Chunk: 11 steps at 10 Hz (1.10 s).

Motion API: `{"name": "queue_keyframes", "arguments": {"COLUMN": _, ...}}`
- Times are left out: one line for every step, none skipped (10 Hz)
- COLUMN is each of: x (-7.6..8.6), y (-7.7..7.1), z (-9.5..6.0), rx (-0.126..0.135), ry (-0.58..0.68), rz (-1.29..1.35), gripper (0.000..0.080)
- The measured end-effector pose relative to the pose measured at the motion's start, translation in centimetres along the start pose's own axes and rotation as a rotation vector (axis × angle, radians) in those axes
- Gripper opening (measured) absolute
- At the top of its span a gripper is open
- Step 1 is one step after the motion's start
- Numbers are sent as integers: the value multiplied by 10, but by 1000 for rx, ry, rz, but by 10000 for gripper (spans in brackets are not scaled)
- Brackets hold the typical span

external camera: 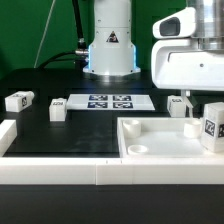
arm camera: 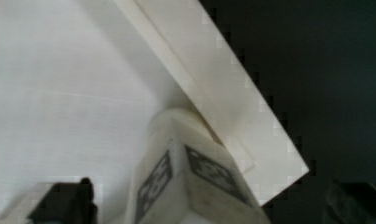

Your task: Assemble one leg

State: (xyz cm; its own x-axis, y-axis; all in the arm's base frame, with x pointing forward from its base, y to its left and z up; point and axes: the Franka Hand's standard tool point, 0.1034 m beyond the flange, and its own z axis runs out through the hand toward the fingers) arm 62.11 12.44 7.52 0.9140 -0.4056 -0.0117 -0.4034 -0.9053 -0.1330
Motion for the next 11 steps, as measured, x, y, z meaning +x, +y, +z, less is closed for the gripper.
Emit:
{"name": "queue_keyframes", "arguments": {"x": 1, "y": 0, "z": -1, "rx": -14, "ry": 11, "rz": -119, "gripper": 649}}
{"name": "queue_keyframes", "arguments": {"x": 2, "y": -1, "z": -1, "rx": -31, "ry": 23, "rz": -230, "gripper": 649}}
{"name": "queue_keyframes", "arguments": {"x": 2, "y": -1, "z": -1, "rx": -36, "ry": 24, "rz": -297, "gripper": 649}}
{"name": "queue_keyframes", "arguments": {"x": 2, "y": 0, "z": 0, "rx": -48, "ry": 23, "rz": -415, "gripper": 649}}
{"name": "queue_keyframes", "arguments": {"x": 0, "y": -2, "z": 0, "rx": -56, "ry": 22, "rz": -507, "gripper": 649}}
{"name": "queue_keyframes", "arguments": {"x": 0, "y": -2, "z": 0, "rx": -58, "ry": 21, "rz": -578, "gripper": 649}}
{"name": "queue_keyframes", "arguments": {"x": 1, "y": 0, "z": 0, "rx": -59, "ry": 19, "rz": -663, "gripper": 649}}
{"name": "queue_keyframes", "arguments": {"x": 1, "y": -1, "z": 0, "rx": -57, "ry": 19, "rz": -639, "gripper": 649}}
{"name": "queue_keyframes", "arguments": {"x": 1, "y": -1, "z": 0, "rx": -57, "ry": 19, "rz": -639, "gripper": 519}}
{"name": "queue_keyframes", "arguments": {"x": 1, "y": -1, "z": 0, "rx": -57, "ry": 19, "rz": -639, "gripper": 519}}
{"name": "queue_keyframes", "arguments": {"x": 1, "y": -1, "z": 0, "rx": -57, "ry": 19, "rz": -639, "gripper": 382}}
